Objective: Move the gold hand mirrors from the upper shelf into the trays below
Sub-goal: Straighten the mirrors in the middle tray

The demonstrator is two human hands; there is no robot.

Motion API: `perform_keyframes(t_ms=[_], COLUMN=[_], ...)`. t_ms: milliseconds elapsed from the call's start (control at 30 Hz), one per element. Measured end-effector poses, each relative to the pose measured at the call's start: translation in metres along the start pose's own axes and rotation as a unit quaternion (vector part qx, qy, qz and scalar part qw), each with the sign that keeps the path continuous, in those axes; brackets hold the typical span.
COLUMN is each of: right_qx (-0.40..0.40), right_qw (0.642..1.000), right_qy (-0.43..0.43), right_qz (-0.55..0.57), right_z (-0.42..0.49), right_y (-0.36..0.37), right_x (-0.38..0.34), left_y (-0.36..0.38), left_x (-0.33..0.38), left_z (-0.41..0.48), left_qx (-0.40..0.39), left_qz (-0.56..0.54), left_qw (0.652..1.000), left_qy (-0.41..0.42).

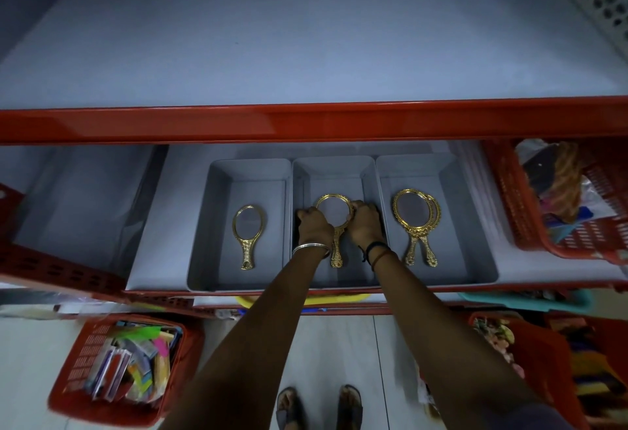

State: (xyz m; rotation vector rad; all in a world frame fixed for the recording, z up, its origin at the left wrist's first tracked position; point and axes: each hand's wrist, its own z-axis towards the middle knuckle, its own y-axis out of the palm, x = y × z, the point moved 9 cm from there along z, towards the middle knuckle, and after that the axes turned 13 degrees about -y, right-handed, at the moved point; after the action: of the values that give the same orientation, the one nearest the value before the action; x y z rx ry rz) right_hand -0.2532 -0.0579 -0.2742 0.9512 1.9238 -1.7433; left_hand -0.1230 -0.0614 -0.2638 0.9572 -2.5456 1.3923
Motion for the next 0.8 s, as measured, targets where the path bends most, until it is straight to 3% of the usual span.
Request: perform_keyframes(t_ms=[800], right_qx=[0.038], right_qw=[0.999], right_qy=[0.002], right_qz=[-0.014], right_z=[-0.0079], right_y=[-0.0063], right_x=[-0.0062], left_y=[-0.0065], left_x=[-0.0012], left_z=[-0.0060], left_qx=[0.021], left_qz=[-0.033], left_qw=[0.999], left_qy=[0.010])
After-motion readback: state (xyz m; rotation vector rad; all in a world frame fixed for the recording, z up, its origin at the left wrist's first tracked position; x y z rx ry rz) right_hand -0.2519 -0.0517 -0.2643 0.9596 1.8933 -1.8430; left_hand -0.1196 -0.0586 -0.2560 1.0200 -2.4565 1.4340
